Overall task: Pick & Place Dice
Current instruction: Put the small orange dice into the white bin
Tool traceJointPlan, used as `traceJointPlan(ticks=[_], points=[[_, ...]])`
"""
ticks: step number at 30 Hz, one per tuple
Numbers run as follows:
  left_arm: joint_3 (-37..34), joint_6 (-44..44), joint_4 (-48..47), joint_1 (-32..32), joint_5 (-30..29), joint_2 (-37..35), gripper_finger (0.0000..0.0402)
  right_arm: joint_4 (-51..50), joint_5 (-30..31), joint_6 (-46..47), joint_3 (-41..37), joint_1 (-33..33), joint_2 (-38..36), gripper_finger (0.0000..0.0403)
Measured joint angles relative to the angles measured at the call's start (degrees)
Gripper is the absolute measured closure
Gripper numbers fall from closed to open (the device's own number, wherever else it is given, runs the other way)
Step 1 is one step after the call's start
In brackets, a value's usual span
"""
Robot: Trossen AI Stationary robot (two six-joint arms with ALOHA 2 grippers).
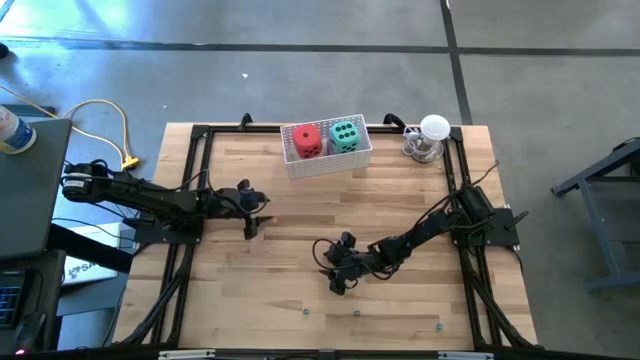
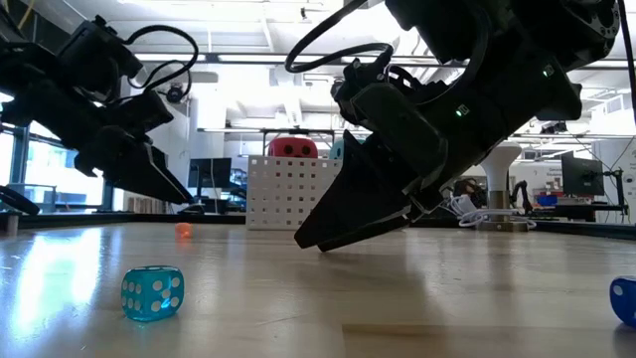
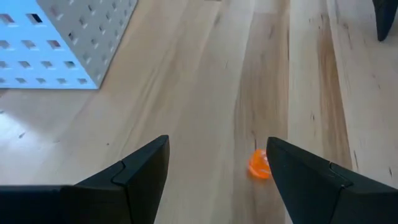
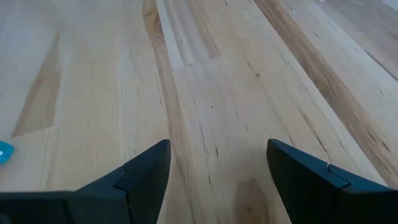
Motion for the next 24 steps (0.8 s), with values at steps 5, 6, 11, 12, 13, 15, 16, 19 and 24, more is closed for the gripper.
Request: traceJointPlan(ticks=[5,6,11,12,13,15,16,19,24], points=[[0.0,-0.4,0.0,0.0,2.2,0.0,0.0141,0.0,0.0,0.0,0.0,0.0,0.0,0.0144],[0.0,-0.4,0.0,0.0,3.5,0.0,0.0141,0.0,0.0,0.0,0.0,0.0,0.0,0.0144],[0.0,-1.5,0.0,-0.3,7.1,0.0,0.0141,0.0,0.0,0.0,0.0,0.0,0.0,0.0144],[-0.1,-1.8,0.0,-0.6,7.1,0.0,0.0141,0.0,0.0,0.0,0.0,0.0,0.0,0.0144],[-0.3,-2.0,0.3,-1.0,7.0,0.0,0.0141,0.0,0.0,0.0,0.0,0.0,0.0,0.0144],[-1.0,-2.7,0.9,-2.0,6.6,0.0,0.0141,-0.1,0.0,0.0,0.0,0.0,0.0,0.0144],[-1.5,-3.2,1.6,-2.6,5.9,0.0,0.0141,-0.1,0.0,0.0,0.0,0.0,0.0,0.0144],[-3.0,-3.8,3.9,-4.3,2.9,0.0,0.0141,-0.2,0.0,0.0,0.0,0.0,0.0,0.0144],[-4.2,-4.5,5.6,-6.8,-2.8,0.0,0.0141,-0.2,0.0,0.0,0.0,0.0,0.0,0.0144]])
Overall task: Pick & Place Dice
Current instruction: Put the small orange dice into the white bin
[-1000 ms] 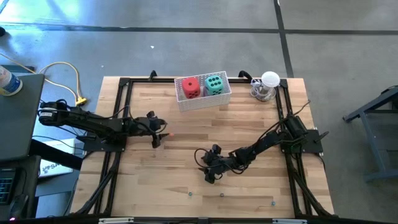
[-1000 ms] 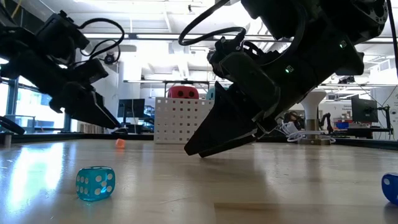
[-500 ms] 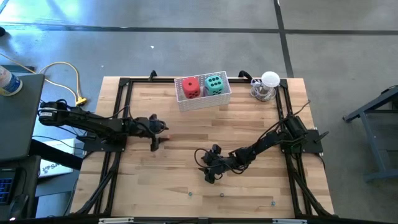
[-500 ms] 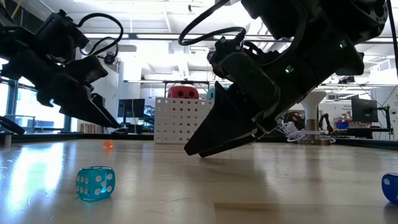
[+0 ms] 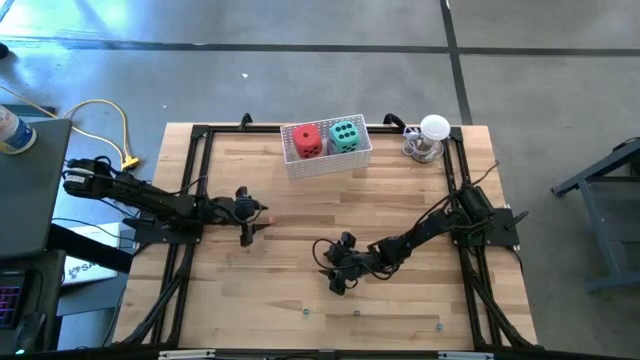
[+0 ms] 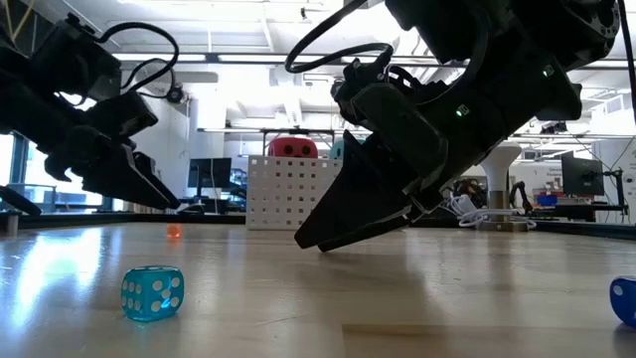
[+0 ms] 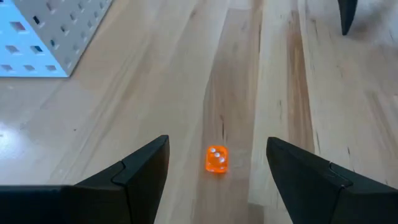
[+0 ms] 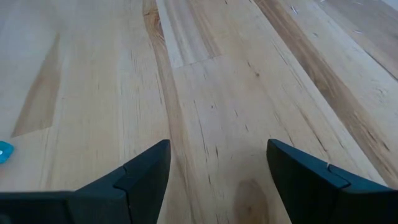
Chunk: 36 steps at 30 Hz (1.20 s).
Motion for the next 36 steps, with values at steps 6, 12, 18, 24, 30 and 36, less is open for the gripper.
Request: traceJointPlan(ticks=[6,12,18,24,30,36], points=[[0.0,-0.2,0.1,-1.3,-0.4,1.8,0.0141,0.0,0.0,0.0,0.0,0.0,0.0,0.0144],[-0.1,-0.2,4.2,-1.3,-0.4,7.7,0.0141,0.0,0.1,0.0,0.0,0.0,0.0,0.0144],[-0.1,0.6,11.4,-1.2,-0.5,14.6,0.0141,0.0,0.1,0.0,0.0,0.0,0.0,0.0144],[0.0,-0.1,17.6,-1.2,-1.4,23.1,0.0141,-0.1,0.1,0.0,0.0,0.0,0.0,0.0144],[0.0,-0.5,21.9,-1.2,-2.5,29.1,0.0141,-0.1,0.1,0.0,0.0,0.0,0.0,0.0144],[0.0,-0.9,21.5,-1.2,-2.8,30.0,0.0141,-0.1,0.1,0.0,0.0,0.0,0.0,0.0144]])
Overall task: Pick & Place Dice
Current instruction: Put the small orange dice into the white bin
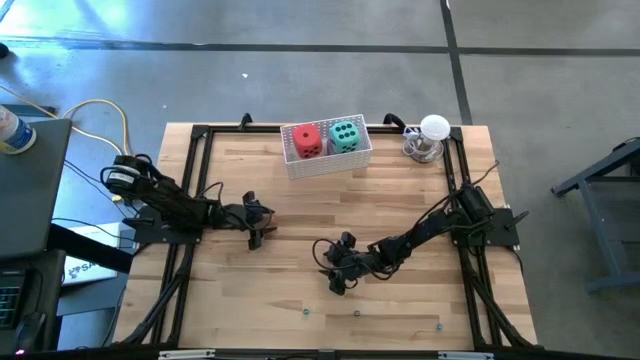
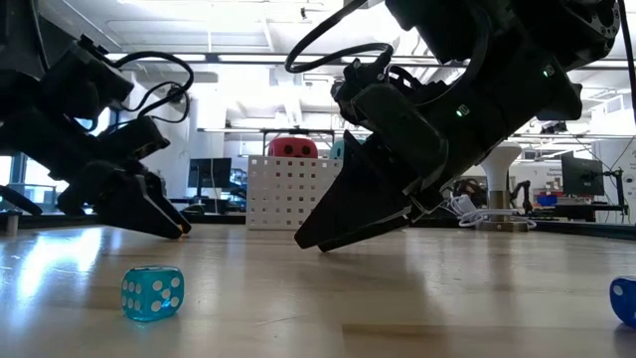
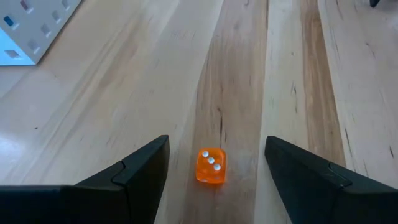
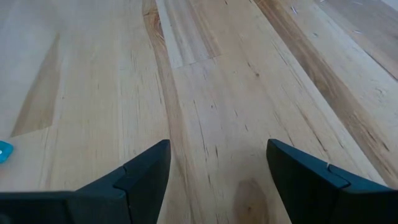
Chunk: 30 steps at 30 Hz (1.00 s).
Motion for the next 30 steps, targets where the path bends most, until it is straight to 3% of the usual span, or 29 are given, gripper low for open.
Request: traceJointPlan(ticks=[17,30], points=[[0.0,-8.0,-6.5,-2.1,-1.3,0.0,0.0242,-0.1,0.0,0.1,0.0,0.3,0.0,0.0144],[-0.2,-8.6,-6.6,-2.9,-1.4,0.0,0.0272,0.2,-0.4,-3.4,0.0,-0.8,0.0,0.0144]])
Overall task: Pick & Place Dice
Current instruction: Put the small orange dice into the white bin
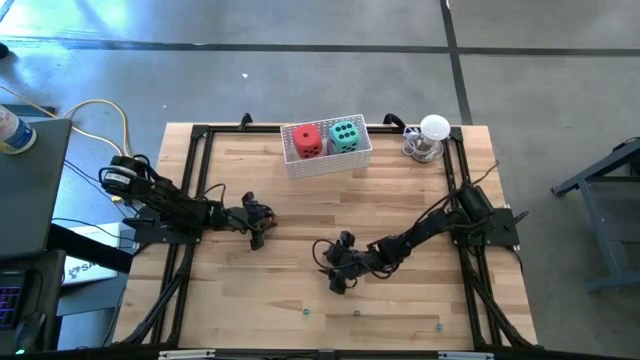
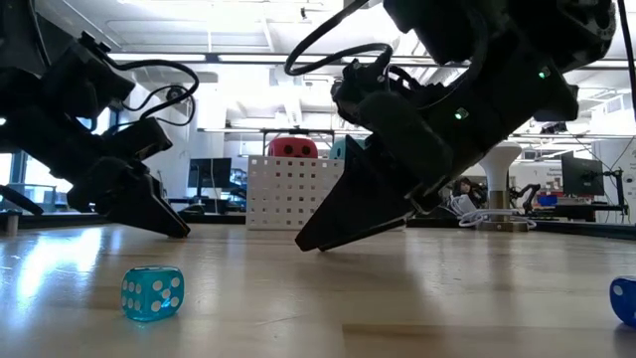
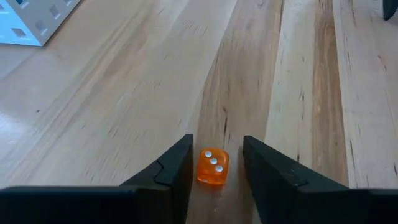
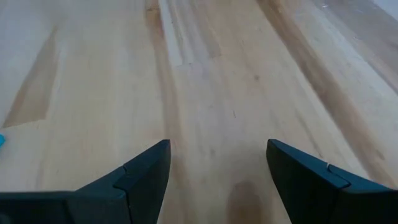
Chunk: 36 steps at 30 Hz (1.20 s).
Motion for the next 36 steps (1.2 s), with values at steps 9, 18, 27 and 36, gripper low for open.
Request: traceJointPlan(ticks=[9,18,27,36], points=[[-0.1,-0.3,0.0,-0.1,-0.6,0.0,0.0355,0.1,0.1,0.0,0.0,-1.0,0.0,0.0144],[-0.5,-0.2,5.6,-0.1,-0.7,0.4,0.0355,0.3,0.2,0.1,0.0,-1.0,0.0,0.0144],[0.7,0.3,9.9,1.8,-0.4,-4.2,0.0355,3.8,0.3,0.3,0.0,-0.3,0.0,0.0144],[6.4,5.7,-1.0,7.4,3.4,-19.7,0.0355,4.0,0.3,1.9,0.0,0.5,0.0,0.0144]])
